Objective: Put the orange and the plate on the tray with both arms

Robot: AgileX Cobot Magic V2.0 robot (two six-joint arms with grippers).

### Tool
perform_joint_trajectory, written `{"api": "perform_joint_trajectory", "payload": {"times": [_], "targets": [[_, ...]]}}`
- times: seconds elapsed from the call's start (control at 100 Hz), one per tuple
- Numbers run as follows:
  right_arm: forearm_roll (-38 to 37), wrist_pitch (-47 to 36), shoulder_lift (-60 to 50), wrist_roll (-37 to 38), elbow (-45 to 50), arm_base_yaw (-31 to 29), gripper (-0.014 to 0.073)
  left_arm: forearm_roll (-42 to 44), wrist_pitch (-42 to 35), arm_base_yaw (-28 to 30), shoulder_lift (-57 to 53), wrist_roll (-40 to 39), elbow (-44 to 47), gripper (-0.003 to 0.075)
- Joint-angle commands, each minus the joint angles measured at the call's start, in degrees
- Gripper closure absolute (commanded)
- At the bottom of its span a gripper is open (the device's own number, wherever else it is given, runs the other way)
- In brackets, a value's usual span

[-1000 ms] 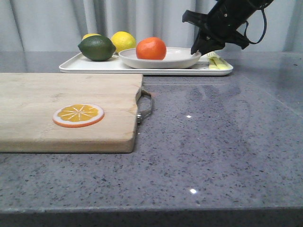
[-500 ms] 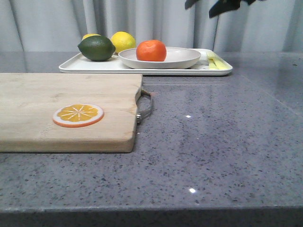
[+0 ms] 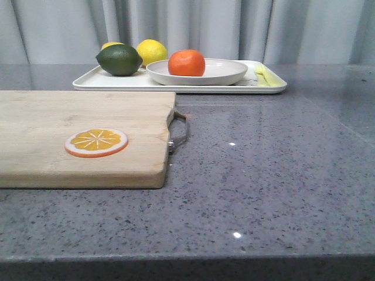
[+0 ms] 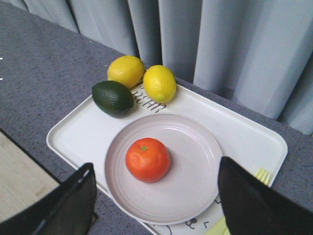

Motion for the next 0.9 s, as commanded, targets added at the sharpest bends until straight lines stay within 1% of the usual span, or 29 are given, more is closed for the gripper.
{"api": "perform_joint_trajectory", "payload": {"times": [0.0,0.15,0.34,0.51,0.7,0.79,0.89], "targets": [[4.20,-3.73,-7.36,-4.50,3.34,-0.36,0.0065,-1.05,-2.93,0.06,-0.17,-0.72,-1.58,0.0132],[5.38,-9.61,-16.76,-7.47,16.12,-0.36,0.0065,-1.05,-2.93,0.06,-0.17,-0.82,-1.58,0.0132],[5.38,-21.88,-31.78,-12.93,36.88,-0.36,0.0065,-1.05,-2.93,0.06,-0.17,-0.82,-1.58,0.0132],[5.38,-32.83,-46.24,-13.35,55.08,-0.36,0.0065,-1.05,-2.93,0.06,-0.17,-0.82,-1.58,0.0133],[5.26,-42.22,-58.98,-13.56,73.87,-0.36,0.0065,-1.05,-3.03,0.06,-0.17,-0.82,-1.58,0.0133],[5.26,-46.39,-64.74,-13.56,80.67,-0.36,0.0065,-1.05,-3.03,0.06,-0.17,-0.82,-1.58,0.0133],[5.46,-48.55,-70.27,-13.56,87.05,-0.36,0.0065,-1.05,-3.03,0.06,-0.17,-0.82,-1.58,0.0134]]}}
